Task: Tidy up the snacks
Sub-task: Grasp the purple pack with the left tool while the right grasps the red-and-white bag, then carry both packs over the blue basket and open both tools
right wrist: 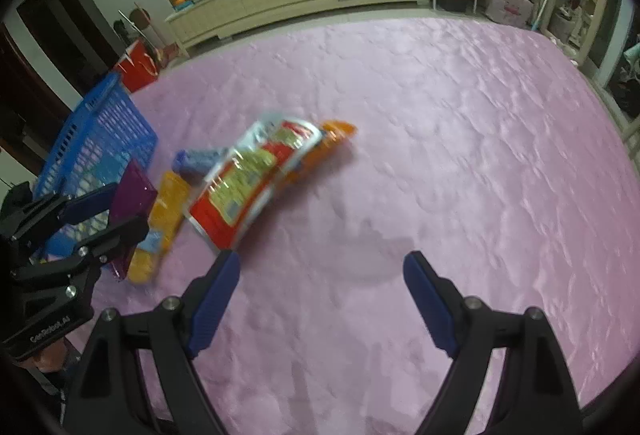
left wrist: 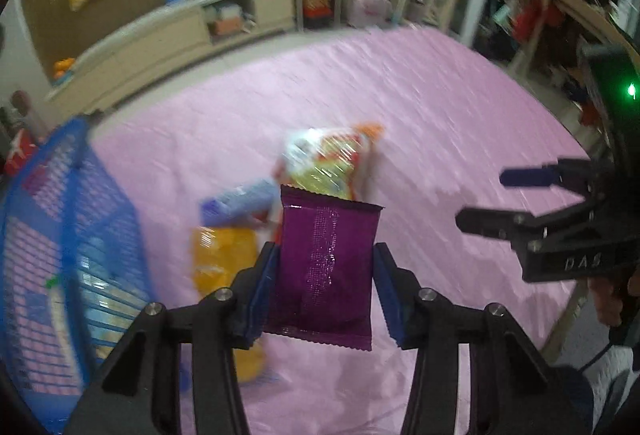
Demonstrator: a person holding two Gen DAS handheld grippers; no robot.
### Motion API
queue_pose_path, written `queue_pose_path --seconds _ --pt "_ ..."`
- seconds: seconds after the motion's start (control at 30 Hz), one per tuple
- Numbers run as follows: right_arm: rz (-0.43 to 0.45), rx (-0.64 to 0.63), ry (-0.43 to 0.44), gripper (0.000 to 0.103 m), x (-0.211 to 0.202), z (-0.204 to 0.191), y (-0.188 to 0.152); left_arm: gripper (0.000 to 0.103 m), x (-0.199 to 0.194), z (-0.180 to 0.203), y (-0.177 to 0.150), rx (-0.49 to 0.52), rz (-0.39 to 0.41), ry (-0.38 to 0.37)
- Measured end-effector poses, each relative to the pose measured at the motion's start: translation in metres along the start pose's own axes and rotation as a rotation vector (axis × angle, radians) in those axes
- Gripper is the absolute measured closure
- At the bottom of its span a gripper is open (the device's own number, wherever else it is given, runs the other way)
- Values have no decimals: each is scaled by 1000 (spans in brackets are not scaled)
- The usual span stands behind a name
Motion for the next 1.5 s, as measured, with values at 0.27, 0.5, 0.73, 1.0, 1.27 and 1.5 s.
queue_pose_path --seconds 0.27,0.5,0.73,1.0,1.27,1.5 --pt "3 70 92 16 26 -12 29 58 6 -32 18 -80 43 103" --pt "-71 188 138 33 67 -6 45 58 33 -39 23 -91 10 122" --pt "-152 251 164 47 94 -12 45 58 43 -41 22 -96 -18 134" --pt "-170 220 167 78 93 -17 37 58 47 -42 16 -99 -38 140" --pt "-189 134 107 81 61 -15 15 58 32 -34 11 -96 -35 119" --pt "-186 84 101 84 33 -11 -5 58 9 -23 -2 -107 -27 79"
Point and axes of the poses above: each gripper's, at about its wrist camera, not at the fingertips, and x roughly the way its jaws point, z to its right, y to its top, the point moved 1 cm from there along x, roughly the way its jaws point, and after that the axes turned 5 degrees about z, right-handed, at the moved point
